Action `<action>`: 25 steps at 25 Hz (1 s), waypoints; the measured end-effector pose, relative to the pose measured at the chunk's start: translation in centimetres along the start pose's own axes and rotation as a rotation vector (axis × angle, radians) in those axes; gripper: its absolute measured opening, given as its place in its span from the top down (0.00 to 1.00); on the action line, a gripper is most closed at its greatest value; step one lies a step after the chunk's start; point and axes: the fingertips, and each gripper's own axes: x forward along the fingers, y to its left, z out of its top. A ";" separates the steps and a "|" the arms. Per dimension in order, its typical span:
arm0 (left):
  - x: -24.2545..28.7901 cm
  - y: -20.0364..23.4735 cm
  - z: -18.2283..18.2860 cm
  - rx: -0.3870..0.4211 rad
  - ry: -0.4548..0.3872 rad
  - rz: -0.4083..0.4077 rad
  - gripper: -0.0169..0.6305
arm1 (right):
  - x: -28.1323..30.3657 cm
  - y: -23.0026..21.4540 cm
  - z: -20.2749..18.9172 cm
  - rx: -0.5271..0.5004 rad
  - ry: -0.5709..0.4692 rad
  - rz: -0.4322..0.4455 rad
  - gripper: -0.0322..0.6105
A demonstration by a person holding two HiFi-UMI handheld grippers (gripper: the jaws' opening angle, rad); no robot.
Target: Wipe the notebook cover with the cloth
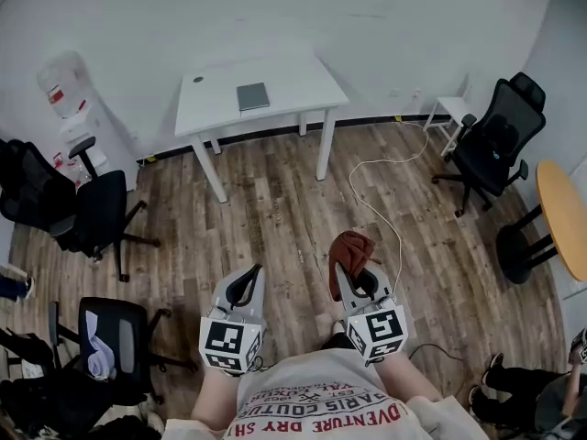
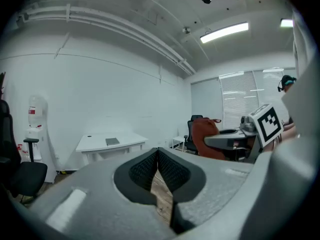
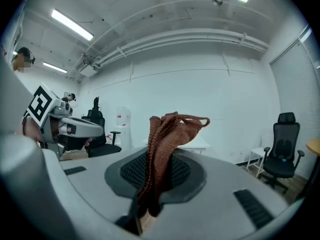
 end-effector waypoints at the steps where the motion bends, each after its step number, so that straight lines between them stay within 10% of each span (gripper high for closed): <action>1: -0.1 0.1 -0.1 0.000 0.001 -0.003 0.96 | 0.0 0.2 0.0 0.011 -0.004 -0.002 0.84; 14: -2.2 3.6 -2.4 -0.073 0.035 0.018 0.96 | 1.9 2.5 -1.2 0.073 0.039 -0.009 0.84; 25: 6.4 9.5 -3.7 -0.120 0.085 0.055 0.96 | 13.2 0.5 -2.4 0.095 0.097 0.083 0.84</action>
